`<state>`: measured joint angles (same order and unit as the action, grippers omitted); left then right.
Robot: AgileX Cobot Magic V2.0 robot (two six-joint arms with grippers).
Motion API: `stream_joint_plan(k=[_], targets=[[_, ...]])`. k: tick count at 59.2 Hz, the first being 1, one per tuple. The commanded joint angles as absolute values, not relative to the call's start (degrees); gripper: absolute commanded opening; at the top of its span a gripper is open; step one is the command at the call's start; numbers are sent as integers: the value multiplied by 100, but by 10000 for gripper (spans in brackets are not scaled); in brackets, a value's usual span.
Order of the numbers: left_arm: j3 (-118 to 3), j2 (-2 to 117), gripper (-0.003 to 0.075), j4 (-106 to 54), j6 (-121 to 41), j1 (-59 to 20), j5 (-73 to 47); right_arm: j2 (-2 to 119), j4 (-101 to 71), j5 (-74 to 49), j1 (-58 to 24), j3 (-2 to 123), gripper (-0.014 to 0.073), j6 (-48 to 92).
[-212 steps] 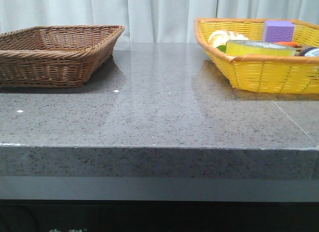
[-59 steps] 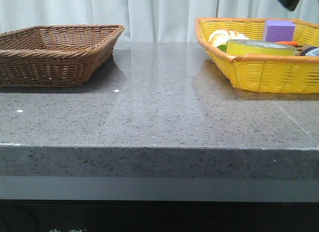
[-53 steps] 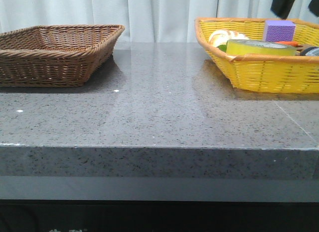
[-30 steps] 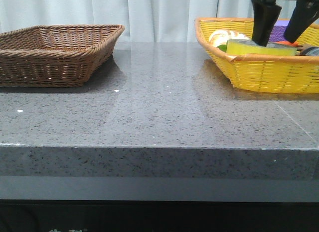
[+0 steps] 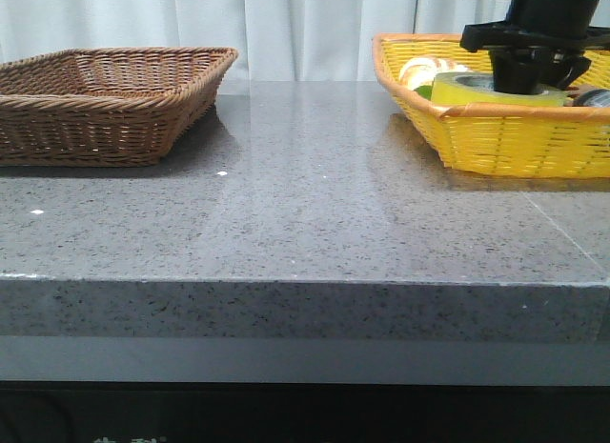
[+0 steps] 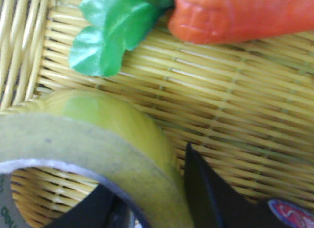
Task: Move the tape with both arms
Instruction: 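Reach the right gripper into the yellow basket and grasp the tape roll, then lift the tape roll out and set it on the table center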
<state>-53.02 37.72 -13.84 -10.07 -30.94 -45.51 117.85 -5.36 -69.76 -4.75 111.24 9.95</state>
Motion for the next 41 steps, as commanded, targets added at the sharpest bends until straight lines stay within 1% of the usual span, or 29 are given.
stream_joint_plan(k=[1, 14, 26, 32, 41], targets=[[-5499, 3812, 546, -1504, -990, -3143, -4119, 11345, -609, -6988, -465, 11379, 217, 1058], [-5499, 3812, 546, -1504, -990, -3143, -4119, 10962, -616, -7379, -471, 11760, 217, 1058], [-5499, 3812, 546, -1504, -990, -3143, -4119, 10461, -664, -7403, -599, 11827, 217, 1058], [-5499, 3812, 546, -1504, -990, -3143, -4119, 10273, -669, -7396, -850, 11827, 217, 1058], [-5499, 3812, 546, -1504, -990, -3143, -4119, 10168, -669, -7330, -1524, 11827, 217, 1093]])
